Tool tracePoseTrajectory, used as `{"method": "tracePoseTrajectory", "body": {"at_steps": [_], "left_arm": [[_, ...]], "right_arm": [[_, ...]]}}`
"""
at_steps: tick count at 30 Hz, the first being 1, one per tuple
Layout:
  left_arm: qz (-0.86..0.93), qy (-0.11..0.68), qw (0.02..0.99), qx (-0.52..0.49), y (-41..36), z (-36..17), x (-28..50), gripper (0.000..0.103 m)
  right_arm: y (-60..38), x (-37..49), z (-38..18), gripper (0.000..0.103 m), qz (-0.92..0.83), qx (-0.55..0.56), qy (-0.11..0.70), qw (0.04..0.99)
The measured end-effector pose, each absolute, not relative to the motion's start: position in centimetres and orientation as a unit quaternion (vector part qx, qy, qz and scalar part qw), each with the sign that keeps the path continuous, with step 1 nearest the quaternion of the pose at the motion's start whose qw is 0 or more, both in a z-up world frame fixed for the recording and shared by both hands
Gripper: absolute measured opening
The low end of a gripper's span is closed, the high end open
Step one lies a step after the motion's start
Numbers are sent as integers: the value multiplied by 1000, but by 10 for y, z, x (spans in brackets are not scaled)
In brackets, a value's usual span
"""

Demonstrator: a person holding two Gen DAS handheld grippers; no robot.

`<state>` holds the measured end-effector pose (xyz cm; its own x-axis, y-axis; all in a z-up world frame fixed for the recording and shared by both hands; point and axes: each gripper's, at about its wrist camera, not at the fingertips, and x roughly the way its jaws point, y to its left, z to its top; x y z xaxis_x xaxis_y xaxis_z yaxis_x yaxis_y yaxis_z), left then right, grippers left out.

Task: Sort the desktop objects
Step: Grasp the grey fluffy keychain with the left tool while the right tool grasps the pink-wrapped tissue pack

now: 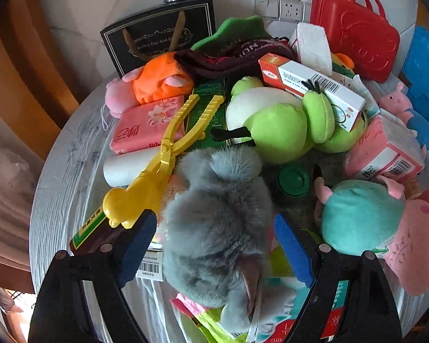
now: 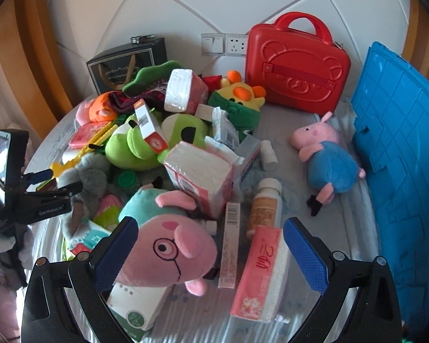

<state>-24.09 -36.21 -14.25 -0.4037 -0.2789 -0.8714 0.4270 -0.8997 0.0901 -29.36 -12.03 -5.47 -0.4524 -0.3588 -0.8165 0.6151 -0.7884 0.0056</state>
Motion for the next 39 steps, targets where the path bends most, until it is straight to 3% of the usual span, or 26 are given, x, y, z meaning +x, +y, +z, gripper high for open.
{"method": "tracePoseTrajectory", "body": {"at_steps": [5, 7, 8, 10, 17, 22, 35, 39], "left_arm": [[-811, 103, 210, 537, -378, -172, -262, 85], [-802, 116, 211, 547, -383, -185, -265, 69], [-803, 106, 223, 543, -384, -187, -266, 68], [-811, 92, 227, 531, -381, -182, -264, 51], [-870, 112, 209, 433, -354, -106, -244, 42], [-878, 130, 172, 428, -330, -103, -268, 25], [-851, 131, 217, 461, -365, -136, -268, 28], [-844, 135, 213, 474, -367, -149, -272, 43]], "right_arm": [[-152, -312, -69, 103, -826, 451, 157, 299], [-163, -321, -76, 103, -821, 459, 160, 300], [-167, -326, -79, 103, -820, 462, 159, 299], [-172, -336, -87, 103, -819, 468, 156, 295], [-154, -370, -111, 103, -812, 492, 112, 295], [-146, -384, -111, 103, -807, 490, 95, 315], [-164, -389, -140, 103, -782, 506, 107, 349], [-169, -387, -144, 103, -778, 508, 114, 353]]}}
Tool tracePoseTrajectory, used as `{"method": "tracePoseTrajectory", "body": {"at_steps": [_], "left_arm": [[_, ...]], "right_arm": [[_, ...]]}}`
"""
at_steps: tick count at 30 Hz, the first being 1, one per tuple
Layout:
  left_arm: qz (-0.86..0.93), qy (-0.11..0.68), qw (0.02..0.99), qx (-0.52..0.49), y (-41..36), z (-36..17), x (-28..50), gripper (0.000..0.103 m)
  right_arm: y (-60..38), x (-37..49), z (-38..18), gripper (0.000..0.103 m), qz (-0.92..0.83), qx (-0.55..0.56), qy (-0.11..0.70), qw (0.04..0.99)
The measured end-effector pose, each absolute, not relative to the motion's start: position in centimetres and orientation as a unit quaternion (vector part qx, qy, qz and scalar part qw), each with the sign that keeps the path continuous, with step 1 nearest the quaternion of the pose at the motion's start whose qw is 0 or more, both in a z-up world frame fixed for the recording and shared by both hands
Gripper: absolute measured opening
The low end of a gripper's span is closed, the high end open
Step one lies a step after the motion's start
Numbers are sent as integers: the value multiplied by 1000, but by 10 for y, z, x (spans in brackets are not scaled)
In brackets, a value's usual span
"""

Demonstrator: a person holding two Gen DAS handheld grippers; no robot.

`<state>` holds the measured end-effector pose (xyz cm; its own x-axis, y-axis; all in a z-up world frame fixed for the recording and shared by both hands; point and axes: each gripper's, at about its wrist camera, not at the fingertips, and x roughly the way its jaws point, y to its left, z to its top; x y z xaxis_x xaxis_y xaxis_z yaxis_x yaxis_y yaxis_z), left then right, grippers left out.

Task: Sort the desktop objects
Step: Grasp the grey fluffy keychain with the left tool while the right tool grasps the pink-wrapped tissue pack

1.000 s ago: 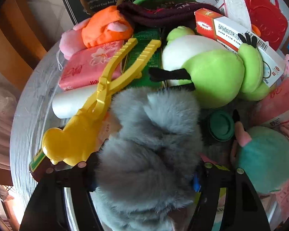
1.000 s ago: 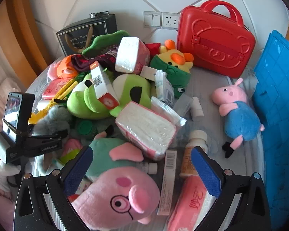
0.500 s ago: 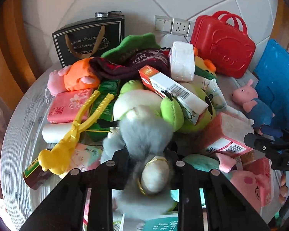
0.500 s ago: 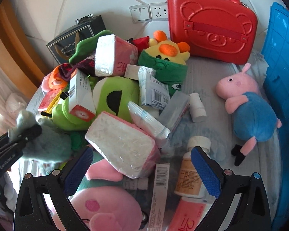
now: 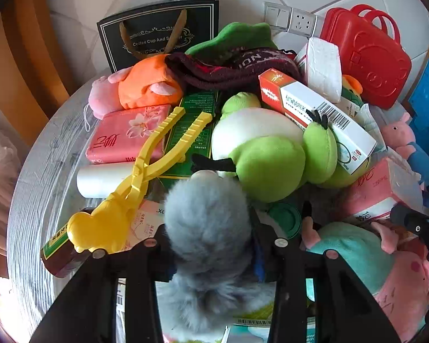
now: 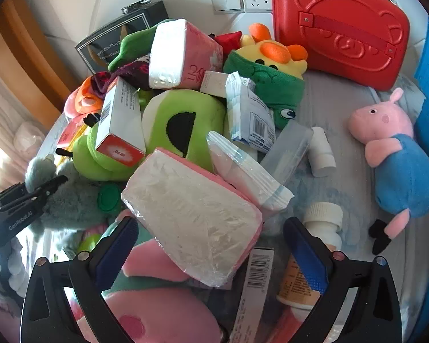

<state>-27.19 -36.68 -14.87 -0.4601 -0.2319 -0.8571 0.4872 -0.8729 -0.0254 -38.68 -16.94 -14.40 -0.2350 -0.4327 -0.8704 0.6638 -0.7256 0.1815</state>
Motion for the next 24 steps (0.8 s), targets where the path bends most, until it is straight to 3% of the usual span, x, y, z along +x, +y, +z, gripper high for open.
{"method": "tracePoseTrajectory", "body": {"at_steps": [4, 5, 7, 13, 17, 20, 24], "left_arm": [[-846, 158, 204, 466, -370, -157, -274, 41], [-848, 159, 206, 462, -370, -157, -274, 28], [-853, 159, 198, 456, -367, -154, -275, 17], [-869, 129, 185, 440, -343, -136, -275, 11], [-880, 94, 181, 429, -321, -124, -272, 11], [-887, 85, 178, 418, -311, -112, -269, 10], [-899, 75, 181, 391, -303, -87, -262, 10]], "right_arm": [[-173, -385, -139, 103, -781, 499, 121, 356], [-173, -385, -138, 103, -782, 497, 121, 357], [-175, -387, -138, 103, -782, 497, 122, 355], [-185, -392, -150, 102, -777, 506, 117, 355], [-189, -379, -150, 76, -783, 496, 137, 350], [-181, -373, -147, 69, -787, 494, 127, 346], [-168, -369, -121, 66, -801, 472, 103, 354]]}}
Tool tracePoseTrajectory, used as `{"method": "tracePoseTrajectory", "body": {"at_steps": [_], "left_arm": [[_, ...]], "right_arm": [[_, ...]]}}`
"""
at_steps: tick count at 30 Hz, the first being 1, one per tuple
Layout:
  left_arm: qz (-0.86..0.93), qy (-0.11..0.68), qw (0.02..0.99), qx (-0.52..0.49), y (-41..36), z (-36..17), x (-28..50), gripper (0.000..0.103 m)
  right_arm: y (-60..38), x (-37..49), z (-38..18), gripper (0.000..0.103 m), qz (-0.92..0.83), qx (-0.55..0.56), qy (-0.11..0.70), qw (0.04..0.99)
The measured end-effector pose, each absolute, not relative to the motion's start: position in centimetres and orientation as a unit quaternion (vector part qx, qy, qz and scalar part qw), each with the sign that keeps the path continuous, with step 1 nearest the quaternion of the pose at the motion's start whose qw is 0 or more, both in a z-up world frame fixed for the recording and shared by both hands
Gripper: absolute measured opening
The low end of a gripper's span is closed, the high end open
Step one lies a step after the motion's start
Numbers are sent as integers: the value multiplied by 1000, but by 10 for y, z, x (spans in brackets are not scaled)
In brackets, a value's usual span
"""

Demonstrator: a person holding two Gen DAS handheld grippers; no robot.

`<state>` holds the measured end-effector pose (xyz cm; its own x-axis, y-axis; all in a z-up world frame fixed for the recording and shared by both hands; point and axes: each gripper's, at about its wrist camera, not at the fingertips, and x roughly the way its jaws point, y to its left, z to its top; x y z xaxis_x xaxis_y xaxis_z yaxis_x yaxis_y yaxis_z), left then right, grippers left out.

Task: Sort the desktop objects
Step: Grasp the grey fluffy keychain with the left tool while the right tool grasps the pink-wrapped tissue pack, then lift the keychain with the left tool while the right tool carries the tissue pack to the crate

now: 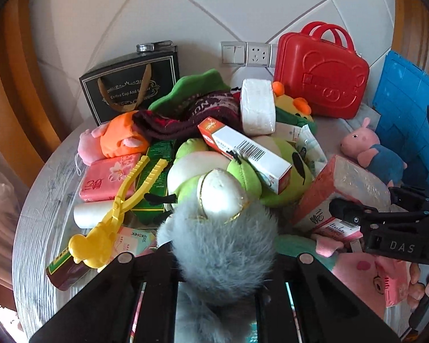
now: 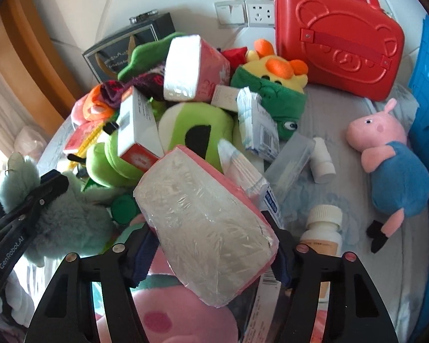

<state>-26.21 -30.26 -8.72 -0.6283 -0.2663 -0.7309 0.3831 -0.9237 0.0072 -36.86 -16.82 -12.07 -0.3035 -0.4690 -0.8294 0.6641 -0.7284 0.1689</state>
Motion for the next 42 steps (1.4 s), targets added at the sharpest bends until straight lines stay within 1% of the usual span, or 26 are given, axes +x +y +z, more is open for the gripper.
{"method": "tracePoseTrajectory", "body": {"at_steps": [7, 13, 20, 26, 30, 34, 42], "left_arm": [[-922, 60, 191, 330, -289, -34, -236, 10], [-938, 50, 191, 285, -268, 6, -206, 10], [-955, 47, 171, 239, -241, 39, -179, 10], [-970, 43, 133, 200, -203, 64, -166, 10], [-975, 23, 124, 182, -162, 81, -170, 9], [-980, 10, 125, 155, -105, 101, -188, 9], [-990, 9, 118, 82, 59, 164, -267, 9]], "right_arm": [[-156, -343, -45, 65, -835, 390, 80, 380], [-142, -307, 4, 65, -853, 333, 79, 394], [-108, -263, 49, 65, -880, 281, 80, 375], [-72, -236, 78, 65, -907, 246, 86, 330], [-31, -233, 95, 65, -921, 226, 71, 308], [26, -248, 116, 65, -935, 202, 52, 288], [192, -314, 167, 65, -960, 133, 34, 244]]}}
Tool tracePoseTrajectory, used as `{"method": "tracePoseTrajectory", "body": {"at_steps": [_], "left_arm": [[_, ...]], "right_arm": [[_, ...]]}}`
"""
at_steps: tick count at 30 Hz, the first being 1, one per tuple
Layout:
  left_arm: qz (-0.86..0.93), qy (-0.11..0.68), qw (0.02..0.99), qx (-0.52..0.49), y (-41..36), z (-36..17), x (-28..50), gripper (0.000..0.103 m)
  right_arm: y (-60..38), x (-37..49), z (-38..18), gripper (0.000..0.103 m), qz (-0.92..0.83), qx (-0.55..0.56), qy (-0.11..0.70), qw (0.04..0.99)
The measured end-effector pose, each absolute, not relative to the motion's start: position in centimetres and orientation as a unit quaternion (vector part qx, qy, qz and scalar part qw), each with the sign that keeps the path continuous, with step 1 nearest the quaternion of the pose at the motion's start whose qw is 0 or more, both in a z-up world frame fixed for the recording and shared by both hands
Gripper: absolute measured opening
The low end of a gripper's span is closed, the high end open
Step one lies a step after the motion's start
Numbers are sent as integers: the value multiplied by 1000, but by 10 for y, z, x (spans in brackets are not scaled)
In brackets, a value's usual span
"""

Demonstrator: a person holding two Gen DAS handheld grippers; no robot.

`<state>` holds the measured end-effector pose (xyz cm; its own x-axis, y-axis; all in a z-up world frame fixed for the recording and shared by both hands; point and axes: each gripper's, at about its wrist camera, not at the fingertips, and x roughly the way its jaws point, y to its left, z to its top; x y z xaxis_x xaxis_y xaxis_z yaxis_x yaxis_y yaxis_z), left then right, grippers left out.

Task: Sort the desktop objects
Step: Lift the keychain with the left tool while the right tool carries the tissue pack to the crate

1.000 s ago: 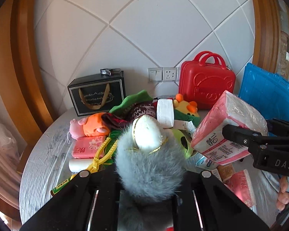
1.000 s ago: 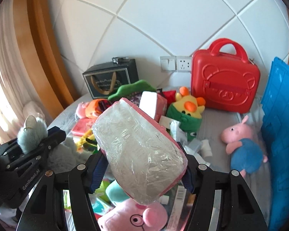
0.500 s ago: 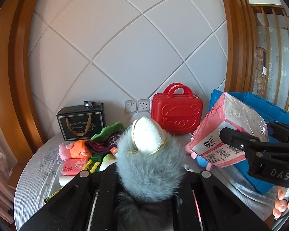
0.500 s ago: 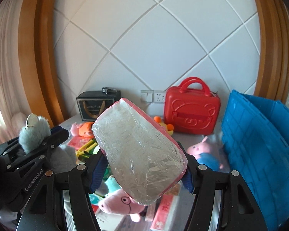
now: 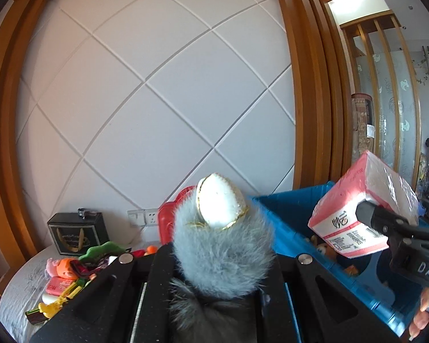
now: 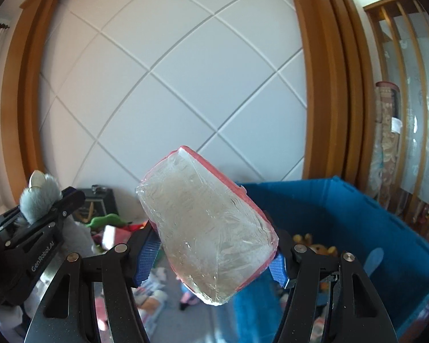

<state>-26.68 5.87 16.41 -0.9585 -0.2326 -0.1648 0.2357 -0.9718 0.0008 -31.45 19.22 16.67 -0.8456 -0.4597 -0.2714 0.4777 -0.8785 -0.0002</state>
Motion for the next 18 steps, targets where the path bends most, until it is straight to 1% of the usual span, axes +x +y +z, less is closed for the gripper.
{"method": "tracePoseTrajectory", "body": {"at_steps": [5, 8, 11, 15, 18], "left_arm": [[-995, 16, 81, 63, 165, 207, -313, 9], [-996, 11, 53, 70, 217, 216, -330, 9], [-995, 7, 36, 97, 254, 204, -344, 9], [-984, 0, 21, 179, 288, 170, -359, 9], [-974, 2, 7, 225, 301, 147, -364, 9]], "right_arm": [[295, -353, 183, 65, -971, 125, 35, 202], [338, -376, 184, 65, -976, 131, 32, 172], [375, -391, 176, 65, -978, 147, 24, 147], [406, -407, 161, 65, -976, 170, 31, 130], [422, -417, 148, 65, -972, 188, 28, 135]]}}
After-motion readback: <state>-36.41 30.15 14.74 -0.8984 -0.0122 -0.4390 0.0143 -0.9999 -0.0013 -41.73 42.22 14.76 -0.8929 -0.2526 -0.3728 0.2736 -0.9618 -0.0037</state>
